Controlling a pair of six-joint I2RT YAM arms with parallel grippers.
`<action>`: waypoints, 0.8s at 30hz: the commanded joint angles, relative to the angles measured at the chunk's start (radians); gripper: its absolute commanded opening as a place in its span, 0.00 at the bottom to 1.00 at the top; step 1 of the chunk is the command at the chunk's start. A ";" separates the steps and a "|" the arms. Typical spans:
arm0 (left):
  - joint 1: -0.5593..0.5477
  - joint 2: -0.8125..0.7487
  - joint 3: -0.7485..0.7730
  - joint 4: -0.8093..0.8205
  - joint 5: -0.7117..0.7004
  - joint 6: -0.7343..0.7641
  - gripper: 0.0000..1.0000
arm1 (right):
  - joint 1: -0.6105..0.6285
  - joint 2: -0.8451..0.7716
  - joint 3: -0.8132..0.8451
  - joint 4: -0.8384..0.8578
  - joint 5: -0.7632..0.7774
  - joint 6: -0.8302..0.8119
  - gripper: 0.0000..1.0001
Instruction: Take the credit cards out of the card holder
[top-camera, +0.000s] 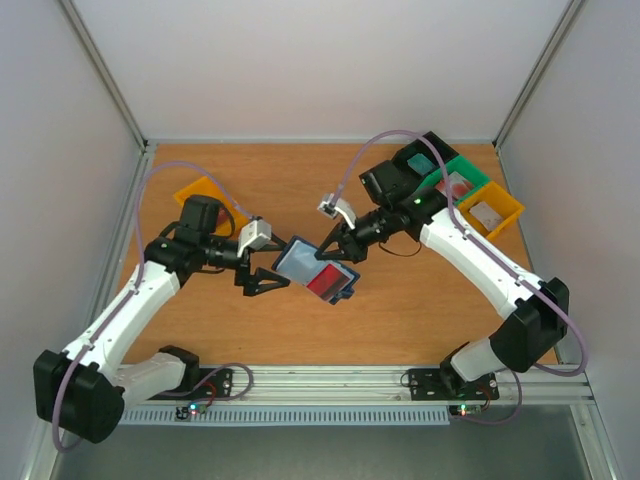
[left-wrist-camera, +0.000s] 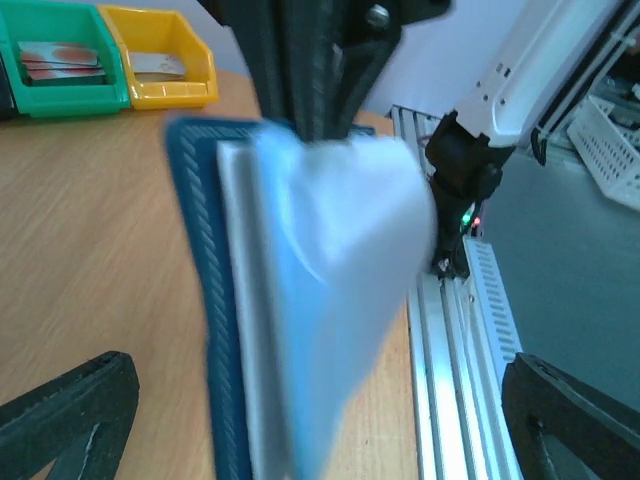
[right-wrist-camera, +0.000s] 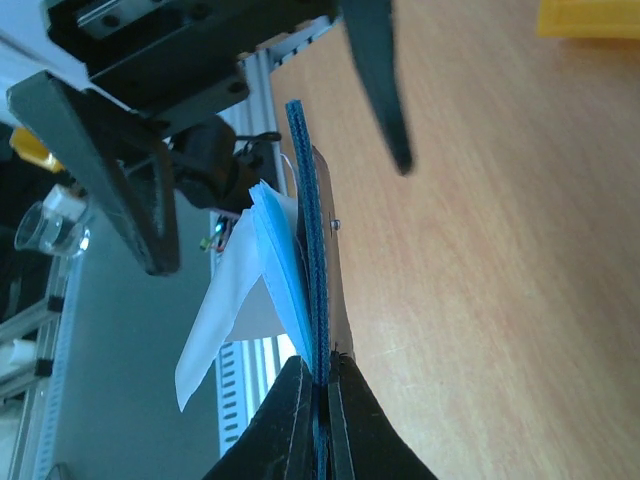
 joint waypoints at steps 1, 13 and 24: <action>-0.055 -0.023 -0.023 0.291 -0.061 -0.362 0.99 | 0.053 -0.022 0.060 -0.093 0.017 -0.067 0.01; -0.130 -0.050 -0.122 0.628 0.026 -0.664 0.02 | 0.063 -0.057 0.126 -0.083 0.004 -0.067 0.01; -0.132 -0.167 -0.163 0.808 -0.217 -0.961 0.00 | -0.179 -0.215 -0.213 0.336 -0.073 0.315 0.80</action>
